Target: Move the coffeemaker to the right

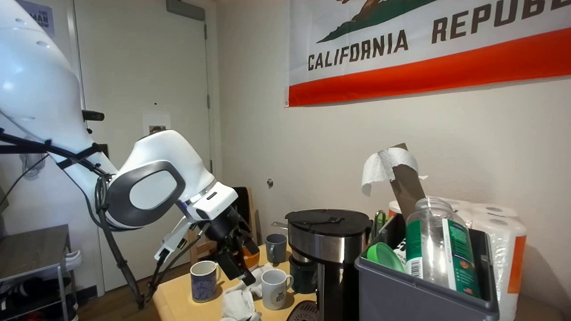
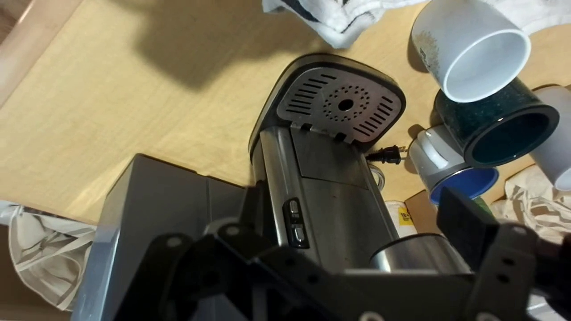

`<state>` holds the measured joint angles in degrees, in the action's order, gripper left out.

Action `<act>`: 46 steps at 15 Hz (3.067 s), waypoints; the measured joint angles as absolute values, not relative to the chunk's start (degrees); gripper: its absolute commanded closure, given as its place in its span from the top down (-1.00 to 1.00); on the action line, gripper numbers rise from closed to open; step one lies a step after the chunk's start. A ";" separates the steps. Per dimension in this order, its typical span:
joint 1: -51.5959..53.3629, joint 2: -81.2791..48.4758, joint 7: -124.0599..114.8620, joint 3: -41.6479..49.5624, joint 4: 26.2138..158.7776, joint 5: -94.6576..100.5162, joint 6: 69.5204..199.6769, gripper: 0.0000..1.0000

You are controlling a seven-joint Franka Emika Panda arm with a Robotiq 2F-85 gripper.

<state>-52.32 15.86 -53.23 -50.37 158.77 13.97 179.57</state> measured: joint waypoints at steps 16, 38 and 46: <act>-84.03 34.04 -70.17 -92.75 158.81 14.60 183.75 1.00; -87.95 47.44 -56.39 -104.79 156.79 -11.10 193.29 1.00; -87.78 47.37 -52.80 -103.79 156.64 -11.45 194.75 1.00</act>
